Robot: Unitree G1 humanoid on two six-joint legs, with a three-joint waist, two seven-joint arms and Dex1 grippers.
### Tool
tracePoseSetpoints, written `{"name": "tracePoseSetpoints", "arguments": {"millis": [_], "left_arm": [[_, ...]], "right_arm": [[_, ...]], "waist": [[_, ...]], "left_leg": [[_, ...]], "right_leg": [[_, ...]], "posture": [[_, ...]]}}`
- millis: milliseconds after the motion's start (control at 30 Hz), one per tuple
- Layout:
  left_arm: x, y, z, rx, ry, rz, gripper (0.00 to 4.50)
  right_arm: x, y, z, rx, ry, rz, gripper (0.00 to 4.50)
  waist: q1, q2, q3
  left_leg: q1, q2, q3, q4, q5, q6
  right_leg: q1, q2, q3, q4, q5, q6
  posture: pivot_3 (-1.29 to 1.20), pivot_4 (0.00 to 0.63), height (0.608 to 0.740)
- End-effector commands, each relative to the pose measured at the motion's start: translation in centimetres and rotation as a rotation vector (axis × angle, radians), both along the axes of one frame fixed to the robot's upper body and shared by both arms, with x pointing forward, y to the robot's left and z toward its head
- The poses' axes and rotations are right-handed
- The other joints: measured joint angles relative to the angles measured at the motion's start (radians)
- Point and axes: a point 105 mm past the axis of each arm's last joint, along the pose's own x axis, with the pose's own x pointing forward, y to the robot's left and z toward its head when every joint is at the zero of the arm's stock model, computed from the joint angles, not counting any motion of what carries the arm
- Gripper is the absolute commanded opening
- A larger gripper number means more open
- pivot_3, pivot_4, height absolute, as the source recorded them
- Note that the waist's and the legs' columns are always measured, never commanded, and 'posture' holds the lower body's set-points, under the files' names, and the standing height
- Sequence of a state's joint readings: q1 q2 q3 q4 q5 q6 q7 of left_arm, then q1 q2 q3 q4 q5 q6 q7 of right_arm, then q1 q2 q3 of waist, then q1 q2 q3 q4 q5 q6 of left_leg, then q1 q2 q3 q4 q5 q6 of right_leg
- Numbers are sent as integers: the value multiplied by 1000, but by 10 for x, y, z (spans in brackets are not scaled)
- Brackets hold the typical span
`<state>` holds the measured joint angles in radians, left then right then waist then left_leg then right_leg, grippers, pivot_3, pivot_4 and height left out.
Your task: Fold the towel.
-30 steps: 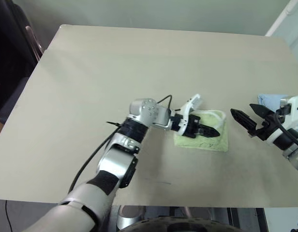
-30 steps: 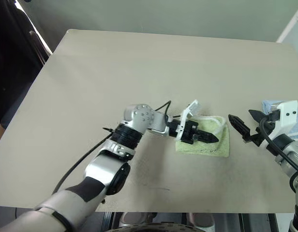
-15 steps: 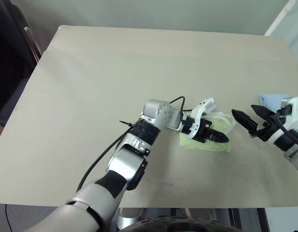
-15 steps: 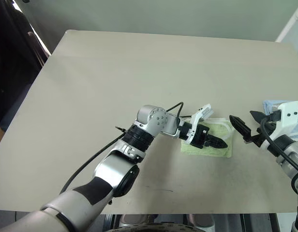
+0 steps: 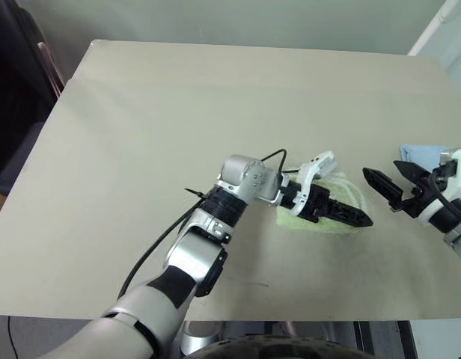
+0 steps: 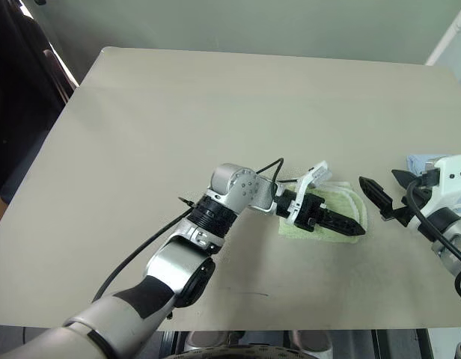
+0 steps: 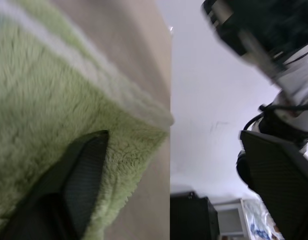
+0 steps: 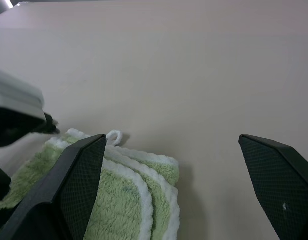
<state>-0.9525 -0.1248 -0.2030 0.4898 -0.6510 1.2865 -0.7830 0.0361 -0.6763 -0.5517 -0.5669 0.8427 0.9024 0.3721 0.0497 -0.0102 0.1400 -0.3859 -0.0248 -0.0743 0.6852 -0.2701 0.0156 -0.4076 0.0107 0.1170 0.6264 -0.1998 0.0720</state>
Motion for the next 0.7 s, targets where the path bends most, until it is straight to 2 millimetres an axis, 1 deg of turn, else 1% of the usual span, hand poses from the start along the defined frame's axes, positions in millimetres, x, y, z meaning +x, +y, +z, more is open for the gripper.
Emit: {"name": "tracePoseSetpoints", "arguments": {"millis": [33,67,133,167,233,267,300,367,433,467,567,600,700], "left_arm": [[9,-4,46,-215,-161,55,4438],[17,-1,56,-271,-224,102,4438],[25,10,75,-388,-383,160,4438],[26,17,77,-396,-482,161,4500],[27,29,73,-370,-627,152,4500],[32,36,72,-360,-682,178,4500],[37,43,70,-348,-703,211,4323],[39,58,68,-348,-769,225,3927],[38,67,64,-340,-810,226,3251],[41,72,61,-324,-819,242,2841],[45,84,46,-287,-805,268,1749],[42,86,41,-281,-811,257,1442],[36,86,28,-269,-838,224,340]], "right_arm": [[0,5,16,4,-76,13,4500],[0,7,17,8,-81,23,4500],[-1,15,18,25,-87,57,4500],[-2,20,19,31,-89,80,4210],[-3,29,19,30,-95,106,3887],[-3,36,19,47,-104,132,3531],[-4,42,19,58,-111,154,3165],[-3,51,17,74,-115,175,2479],[-1,55,14,72,-115,177,1758],[0,56,13,71,-114,178,1340],[5,59,8,69,-112,176,236],[6,60,7,64,-113,178,0],[9,63,5,57,-116,187,0]], "waist": [[0,0,0],[0,0,0],[-1,0,0],[-2,1,-1],[-5,1,-1],[-7,2,-1],[-8,2,-1],[-11,2,-1],[-12,2,-1],[-11,2,-1],[-11,2,-1],[-12,2,-1],[-13,2,-1]], "left_leg": [[0,0,0,0,0,0],[0,0,0,0,0,0],[1,0,0,0,0,0],[1,0,0,0,0,0],[2,0,1,-1,-1,1],[2,1,1,-1,-1,1],[2,1,1,-2,-1,1],[2,1,1,-1,-1,2],[2,1,1,-1,-2,3],[2,1,1,0,-3,5],[1,1,0,3,-6,8],[1,1,0,4,-8,11],[1,1,1,6,-9,9]], "right_leg": [[0,0,0,0,0,0],[0,0,0,0,0,0],[0,0,0,0,0,0],[0,0,1,0,0,0],[0,1,1,0,0,0],[0,1,1,0,0,0],[0,1,1,0,0,-1],[0,1,1,0,0,-1],[0,1,1,0,1,-2],[0,1,1,0,2,-4],[2,0,1,-1,5,-10],[2,0,1,-1,6,-10],[2,0,0,-1,6,-10]], "posture": [[0,150,740],[0,150,740],[0,150,740],[0,150,740],[0,150,740],[0,150,740],[0,150,740],[0,150,740],[0,150,740],[0,150,740],[0,150,740],[0,150,740],[0,150,740]]}}
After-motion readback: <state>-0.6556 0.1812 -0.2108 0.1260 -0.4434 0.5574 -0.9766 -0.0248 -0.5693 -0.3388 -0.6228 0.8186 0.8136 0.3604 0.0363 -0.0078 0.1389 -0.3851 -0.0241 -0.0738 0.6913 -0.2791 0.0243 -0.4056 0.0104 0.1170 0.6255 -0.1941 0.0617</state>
